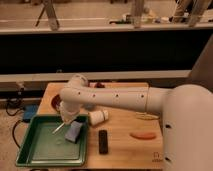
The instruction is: Place fork in tray
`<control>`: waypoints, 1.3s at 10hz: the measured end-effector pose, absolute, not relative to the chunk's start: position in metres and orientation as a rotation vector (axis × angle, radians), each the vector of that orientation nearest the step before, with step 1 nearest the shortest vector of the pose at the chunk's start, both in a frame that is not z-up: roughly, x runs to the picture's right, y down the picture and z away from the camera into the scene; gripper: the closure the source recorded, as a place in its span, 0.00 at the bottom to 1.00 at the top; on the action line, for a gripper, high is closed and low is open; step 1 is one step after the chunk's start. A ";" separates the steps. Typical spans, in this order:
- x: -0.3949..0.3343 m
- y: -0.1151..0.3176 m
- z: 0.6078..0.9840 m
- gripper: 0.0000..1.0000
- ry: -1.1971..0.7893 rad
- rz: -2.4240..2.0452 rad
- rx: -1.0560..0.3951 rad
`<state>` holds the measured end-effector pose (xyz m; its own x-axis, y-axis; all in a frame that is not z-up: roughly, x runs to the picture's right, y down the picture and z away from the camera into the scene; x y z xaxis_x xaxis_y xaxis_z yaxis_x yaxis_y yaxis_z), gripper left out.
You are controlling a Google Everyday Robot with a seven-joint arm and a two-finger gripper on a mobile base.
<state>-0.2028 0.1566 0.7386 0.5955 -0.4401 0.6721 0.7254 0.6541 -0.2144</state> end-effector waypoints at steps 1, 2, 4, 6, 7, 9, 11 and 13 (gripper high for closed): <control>-0.204 0.156 0.739 0.99 -0.624 -0.714 -0.505; -0.204 0.156 0.739 0.95 -0.627 -0.716 -0.504; -0.205 0.157 0.740 0.89 -0.634 -0.720 -0.502; -0.206 0.157 0.742 0.89 -0.640 -0.725 -0.500; -0.206 0.157 0.742 0.89 -0.642 -0.727 -0.499; -0.207 0.157 0.743 0.89 -0.649 -0.733 -0.498; -0.208 0.157 0.744 0.89 -0.656 -0.743 -0.496; -0.209 0.157 0.745 0.89 -0.663 -0.757 -0.492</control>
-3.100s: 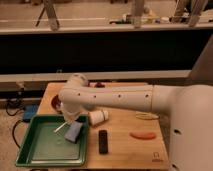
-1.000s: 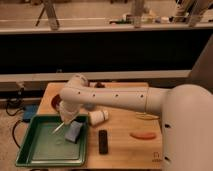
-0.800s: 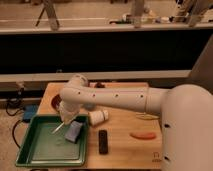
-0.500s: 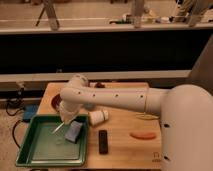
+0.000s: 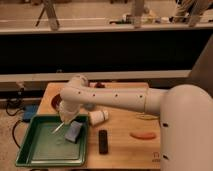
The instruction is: Place fork in tray
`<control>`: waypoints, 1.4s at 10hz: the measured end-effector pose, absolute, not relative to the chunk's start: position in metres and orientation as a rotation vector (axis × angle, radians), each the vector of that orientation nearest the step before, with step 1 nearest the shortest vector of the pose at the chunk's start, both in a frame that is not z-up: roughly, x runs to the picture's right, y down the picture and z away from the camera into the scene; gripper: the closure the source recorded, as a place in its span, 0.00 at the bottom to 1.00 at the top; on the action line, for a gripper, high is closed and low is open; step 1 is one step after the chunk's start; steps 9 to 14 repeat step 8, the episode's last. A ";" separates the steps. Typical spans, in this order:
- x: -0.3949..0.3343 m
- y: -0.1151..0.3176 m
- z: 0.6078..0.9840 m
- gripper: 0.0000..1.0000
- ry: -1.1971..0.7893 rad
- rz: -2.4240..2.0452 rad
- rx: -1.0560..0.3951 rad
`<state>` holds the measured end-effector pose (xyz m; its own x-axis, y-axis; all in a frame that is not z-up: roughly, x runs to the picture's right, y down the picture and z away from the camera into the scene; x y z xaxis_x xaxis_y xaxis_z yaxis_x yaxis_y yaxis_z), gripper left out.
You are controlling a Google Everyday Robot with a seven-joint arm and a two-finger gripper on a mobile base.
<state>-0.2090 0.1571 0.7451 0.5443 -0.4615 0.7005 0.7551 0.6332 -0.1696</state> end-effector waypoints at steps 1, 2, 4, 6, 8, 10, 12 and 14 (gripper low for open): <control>-0.210 0.157 0.746 0.89 -0.666 -0.763 -0.491; -0.210 0.157 0.746 0.89 -0.668 -0.765 -0.490; -0.211 0.158 0.747 0.89 -0.675 -0.776 -0.488; -0.213 0.158 0.748 0.89 -0.682 -0.787 -0.486; -0.214 0.158 0.749 0.89 -0.687 -0.796 -0.484; -0.214 0.158 0.749 0.89 -0.687 -0.796 -0.484; -0.214 0.158 0.749 0.89 -0.687 -0.796 -0.484; -0.214 0.158 0.749 0.89 -0.687 -0.796 -0.484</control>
